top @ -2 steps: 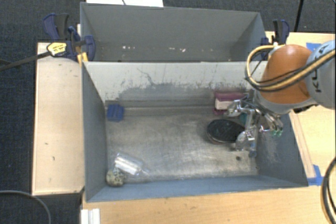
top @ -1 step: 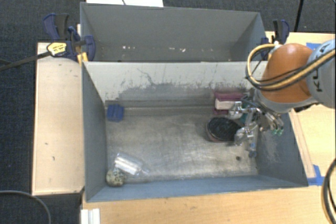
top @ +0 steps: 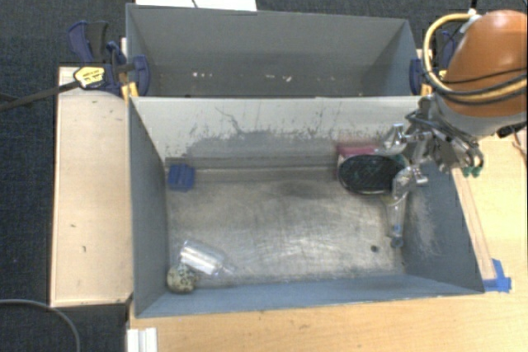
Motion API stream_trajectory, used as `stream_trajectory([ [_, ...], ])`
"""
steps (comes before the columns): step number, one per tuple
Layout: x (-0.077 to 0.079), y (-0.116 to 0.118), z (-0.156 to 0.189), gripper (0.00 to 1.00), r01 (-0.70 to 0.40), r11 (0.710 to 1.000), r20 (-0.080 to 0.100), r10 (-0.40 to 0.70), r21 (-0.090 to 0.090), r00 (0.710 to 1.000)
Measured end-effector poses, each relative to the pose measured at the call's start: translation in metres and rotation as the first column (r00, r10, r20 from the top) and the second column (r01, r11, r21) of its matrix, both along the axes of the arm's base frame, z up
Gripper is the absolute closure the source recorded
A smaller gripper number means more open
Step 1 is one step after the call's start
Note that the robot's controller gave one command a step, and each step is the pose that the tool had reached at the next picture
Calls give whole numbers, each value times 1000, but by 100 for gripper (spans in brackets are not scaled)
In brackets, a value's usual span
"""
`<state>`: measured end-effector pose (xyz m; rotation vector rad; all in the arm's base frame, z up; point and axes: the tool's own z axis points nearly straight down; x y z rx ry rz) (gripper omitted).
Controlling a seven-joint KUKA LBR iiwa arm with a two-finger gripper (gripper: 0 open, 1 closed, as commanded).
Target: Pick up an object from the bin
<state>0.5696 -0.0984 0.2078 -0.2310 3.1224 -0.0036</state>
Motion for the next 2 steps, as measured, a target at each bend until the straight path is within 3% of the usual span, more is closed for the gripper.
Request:
stream_trajectory([
  [1,-12,11,-34,100,-37,999,-13,37,2,999],
  [2,-4,1,45,100,-51,999,1,51,-1,999],
])
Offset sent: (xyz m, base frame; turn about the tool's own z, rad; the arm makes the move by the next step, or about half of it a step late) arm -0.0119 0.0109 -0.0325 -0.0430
